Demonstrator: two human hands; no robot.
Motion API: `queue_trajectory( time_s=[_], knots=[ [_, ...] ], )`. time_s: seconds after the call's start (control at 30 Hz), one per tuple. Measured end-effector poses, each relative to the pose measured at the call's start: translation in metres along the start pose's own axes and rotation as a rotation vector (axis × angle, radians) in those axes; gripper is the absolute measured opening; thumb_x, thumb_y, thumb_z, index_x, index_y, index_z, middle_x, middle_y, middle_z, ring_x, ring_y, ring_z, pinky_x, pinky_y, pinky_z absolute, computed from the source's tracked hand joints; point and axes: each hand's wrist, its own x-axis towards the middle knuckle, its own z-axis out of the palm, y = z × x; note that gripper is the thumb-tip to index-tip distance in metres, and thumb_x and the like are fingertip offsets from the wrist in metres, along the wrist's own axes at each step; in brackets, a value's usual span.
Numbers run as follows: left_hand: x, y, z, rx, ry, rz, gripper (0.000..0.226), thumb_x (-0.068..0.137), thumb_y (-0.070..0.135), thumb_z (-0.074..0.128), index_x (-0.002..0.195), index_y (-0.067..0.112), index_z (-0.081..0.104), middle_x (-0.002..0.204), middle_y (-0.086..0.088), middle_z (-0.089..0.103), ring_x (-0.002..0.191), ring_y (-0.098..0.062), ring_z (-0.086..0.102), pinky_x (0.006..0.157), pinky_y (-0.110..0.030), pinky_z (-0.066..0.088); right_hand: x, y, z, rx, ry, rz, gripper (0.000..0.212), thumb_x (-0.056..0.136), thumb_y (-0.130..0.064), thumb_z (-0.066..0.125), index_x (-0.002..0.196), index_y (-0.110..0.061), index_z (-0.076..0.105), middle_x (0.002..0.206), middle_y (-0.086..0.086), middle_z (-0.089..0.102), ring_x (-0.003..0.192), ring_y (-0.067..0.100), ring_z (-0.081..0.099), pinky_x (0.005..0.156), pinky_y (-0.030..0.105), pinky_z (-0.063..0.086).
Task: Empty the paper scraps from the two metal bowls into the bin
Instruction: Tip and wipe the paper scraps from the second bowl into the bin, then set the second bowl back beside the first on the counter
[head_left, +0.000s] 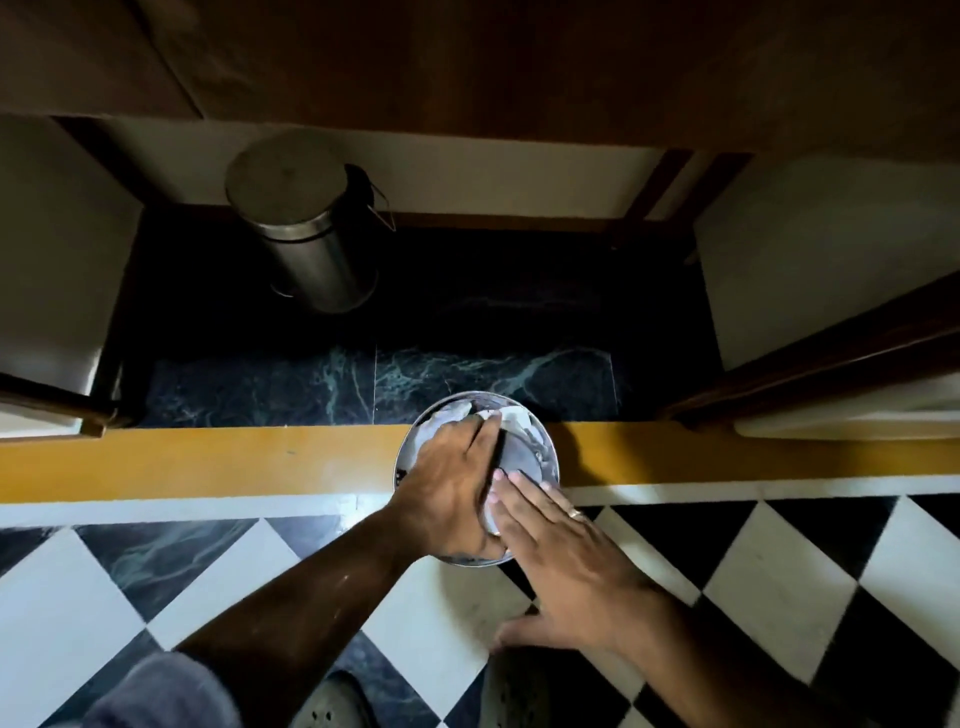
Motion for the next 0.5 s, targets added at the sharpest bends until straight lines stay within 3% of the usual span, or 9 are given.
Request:
queue_trajectory(
  time_s=[0.07,0.13,0.2,0.27,0.37,0.43,0.5],
  knots=[
    [-0.004,-0.008,0.011,-0.036,0.038,-0.041,0.121,0.051,0.065,0.072,0.142,-0.006,0.036,0.138,-0.022,0.056,0.125,-0.04,0.055,0.105,-0.053,0.046,0.004,0.004,0.008,-0.026,-0.034,-0.01,0.12,0.06,-0.074,0.063,0.15,-0.01,0.015,0.163,0.007,0.006,0.15,0.02,-0.003,0.121,0.041,0.008],
    [0.0,-0.011,0.012,-0.095,0.044,-0.073,0.12,0.051,0.066,0.07,0.144,0.0,0.033,0.143,-0.018,0.052,0.131,-0.036,0.051,0.109,-0.051,0.042,0.005,0.007,0.011,-0.062,0.036,0.012,0.106,0.063,-0.051,0.076,0.147,-0.011,0.026,0.16,0.009,0.022,0.148,0.025,0.017,0.118,0.04,0.023],
    [0.004,-0.005,-0.004,-0.203,0.002,-0.146,0.115,0.048,0.063,0.068,0.145,0.008,0.037,0.144,-0.009,0.051,0.134,-0.027,0.047,0.113,-0.042,0.037,0.007,0.009,0.01,-0.005,0.185,0.054,0.075,0.074,-0.019,0.069,0.141,-0.013,0.036,0.153,0.01,0.039,0.143,0.025,0.034,0.104,0.037,0.049],
    [0.003,0.005,-0.026,-0.359,-0.054,-0.229,0.1,0.044,0.06,0.073,0.133,0.02,0.049,0.132,0.001,0.058,0.123,-0.019,0.053,0.107,-0.036,0.043,0.008,0.005,0.003,0.052,0.328,0.104,0.058,0.074,-0.006,0.059,0.13,-0.012,0.047,0.138,0.011,0.056,0.13,0.025,0.053,0.087,0.033,0.059],
    [-0.015,0.009,-0.057,-0.696,-0.097,-0.444,0.07,0.044,0.057,0.085,0.102,0.032,0.055,0.105,0.006,0.066,0.097,-0.015,0.062,0.091,-0.037,0.055,0.005,-0.007,-0.02,0.261,0.388,0.221,0.058,0.063,-0.004,0.07,0.12,-0.007,0.06,0.123,0.011,0.065,0.1,0.027,0.07,0.077,0.032,0.06],
    [-0.026,0.01,-0.059,-0.93,-0.09,-0.576,0.058,0.051,0.056,0.087,0.092,0.029,0.056,0.096,-0.002,0.068,0.088,-0.021,0.063,0.082,-0.039,0.058,0.001,-0.005,-0.024,0.485,0.424,0.344,0.051,0.07,-0.003,0.065,0.121,-0.001,0.062,0.123,0.014,0.063,0.1,0.03,0.066,0.087,0.032,0.052],
    [-0.048,0.026,-0.097,-1.056,-0.045,-0.704,0.038,0.073,0.047,0.079,0.088,0.022,0.055,0.093,-0.009,0.066,0.082,-0.024,0.063,0.072,-0.036,0.053,-0.012,-0.015,-0.05,0.698,0.398,0.493,0.038,0.079,-0.002,0.065,0.117,0.002,0.064,0.116,0.015,0.06,0.101,0.029,0.061,0.09,0.035,0.05]
  ],
)
